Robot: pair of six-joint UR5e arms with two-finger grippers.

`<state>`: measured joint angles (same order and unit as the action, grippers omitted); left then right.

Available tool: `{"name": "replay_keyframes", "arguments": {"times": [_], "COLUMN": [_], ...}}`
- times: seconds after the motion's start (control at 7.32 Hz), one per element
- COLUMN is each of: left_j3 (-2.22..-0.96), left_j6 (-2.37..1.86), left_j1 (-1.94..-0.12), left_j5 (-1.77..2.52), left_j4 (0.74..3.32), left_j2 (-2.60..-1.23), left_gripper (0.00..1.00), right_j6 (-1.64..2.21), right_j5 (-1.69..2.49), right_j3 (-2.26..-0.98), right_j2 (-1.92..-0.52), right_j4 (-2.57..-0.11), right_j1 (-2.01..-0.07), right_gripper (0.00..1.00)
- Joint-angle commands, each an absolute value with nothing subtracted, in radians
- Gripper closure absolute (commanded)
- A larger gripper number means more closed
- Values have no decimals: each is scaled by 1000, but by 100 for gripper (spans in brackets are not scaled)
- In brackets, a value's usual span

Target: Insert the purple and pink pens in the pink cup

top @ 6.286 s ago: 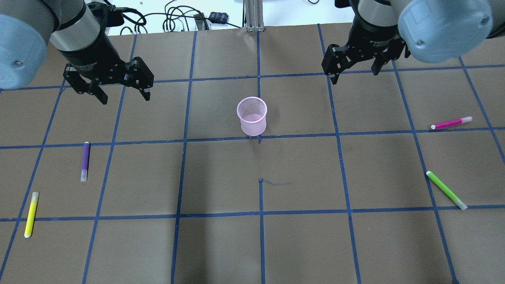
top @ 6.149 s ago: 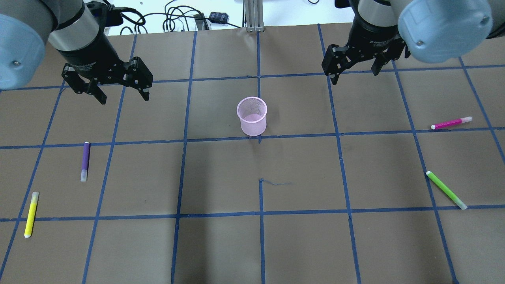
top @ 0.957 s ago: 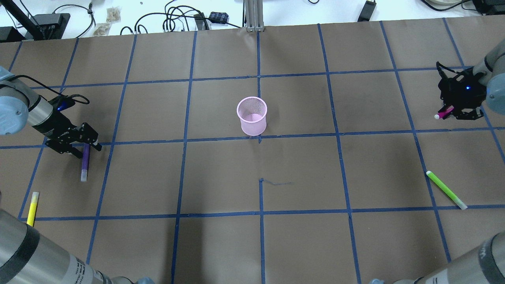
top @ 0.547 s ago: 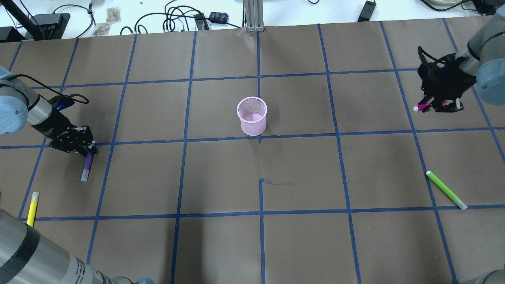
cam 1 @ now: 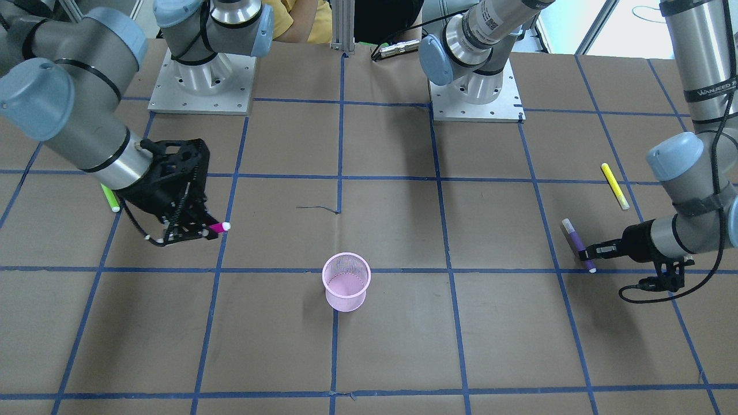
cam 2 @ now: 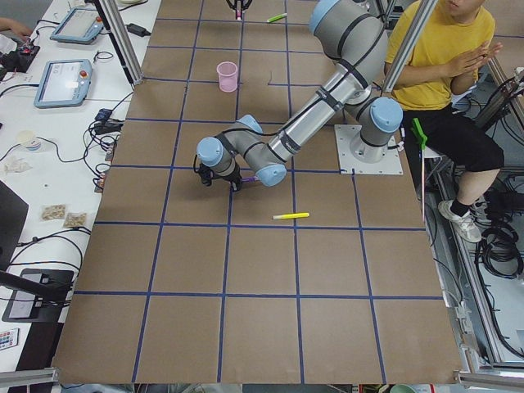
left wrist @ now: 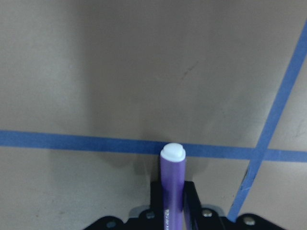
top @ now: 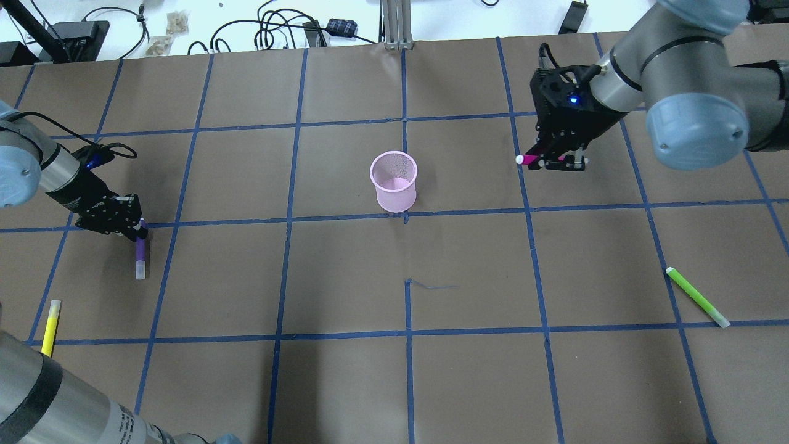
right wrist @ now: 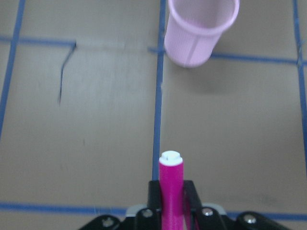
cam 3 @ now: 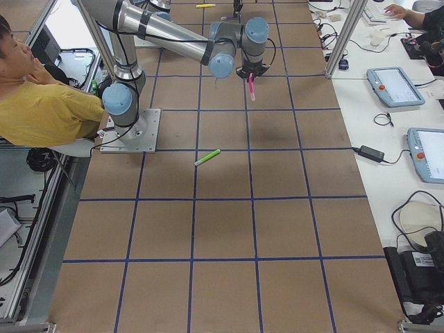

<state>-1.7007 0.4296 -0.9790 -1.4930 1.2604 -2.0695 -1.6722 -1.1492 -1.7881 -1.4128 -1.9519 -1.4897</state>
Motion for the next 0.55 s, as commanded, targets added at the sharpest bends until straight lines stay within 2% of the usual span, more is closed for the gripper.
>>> {"name": "replay_keyframes", "arguments": {"times": [0.0, 0.14, 0.41], "left_j3": [-1694, -1692, -1690], "left_j6": [426, 426, 428], "left_j1": [-997, -997, -1002], "left_j5": [-1518, -1519, -1528], "left_j4": [1279, 1308, 1330], "left_j2": [-2025, -2001, -1948], "left_gripper": [100, 100, 100], "right_j6": [-1307, -1205, -1082], "right_j5": [-799, -710, -536], "right_j3": [-1789, -1790, -1789], "right_j2": [-1404, -1388, -1260], "right_j4": [-2008, -2092, -2314], "right_j1": [-1593, -1623, -1653], "right_gripper": [100, 100, 100]}}
